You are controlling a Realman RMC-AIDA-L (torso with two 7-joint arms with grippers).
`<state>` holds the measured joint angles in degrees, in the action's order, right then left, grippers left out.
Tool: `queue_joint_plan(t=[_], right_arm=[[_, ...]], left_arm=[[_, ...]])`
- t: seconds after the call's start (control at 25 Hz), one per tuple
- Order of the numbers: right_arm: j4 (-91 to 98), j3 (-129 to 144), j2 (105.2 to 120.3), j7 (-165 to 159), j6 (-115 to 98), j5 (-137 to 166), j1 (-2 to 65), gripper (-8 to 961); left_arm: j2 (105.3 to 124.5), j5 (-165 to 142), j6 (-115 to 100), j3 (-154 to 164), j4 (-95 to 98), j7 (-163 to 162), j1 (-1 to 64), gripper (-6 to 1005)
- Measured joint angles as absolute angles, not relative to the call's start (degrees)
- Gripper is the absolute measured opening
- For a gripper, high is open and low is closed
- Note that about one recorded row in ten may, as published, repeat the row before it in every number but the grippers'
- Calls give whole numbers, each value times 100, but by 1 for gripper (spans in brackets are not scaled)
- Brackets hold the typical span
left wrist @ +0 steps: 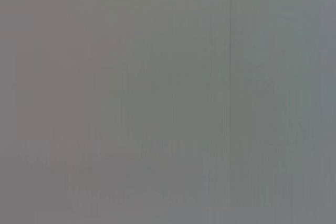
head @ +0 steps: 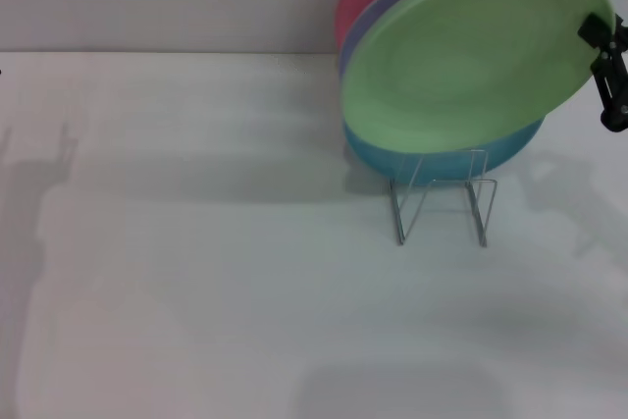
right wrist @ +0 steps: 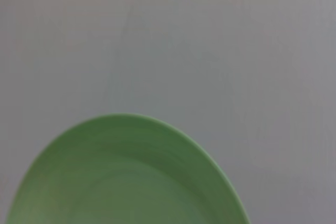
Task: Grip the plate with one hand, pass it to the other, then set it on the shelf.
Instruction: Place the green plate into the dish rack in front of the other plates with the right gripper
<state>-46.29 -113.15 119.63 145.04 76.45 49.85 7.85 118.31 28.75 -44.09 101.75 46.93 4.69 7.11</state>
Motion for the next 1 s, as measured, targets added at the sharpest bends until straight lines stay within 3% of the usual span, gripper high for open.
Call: queue_joint_plan(t=[1.0], right_arm=[[-4008, -11236, 11951, 14757, 7716, 4894, 783, 30]], left_arm=[[11832, 2853, -4115, 10179, 4568, 465, 844, 768]])
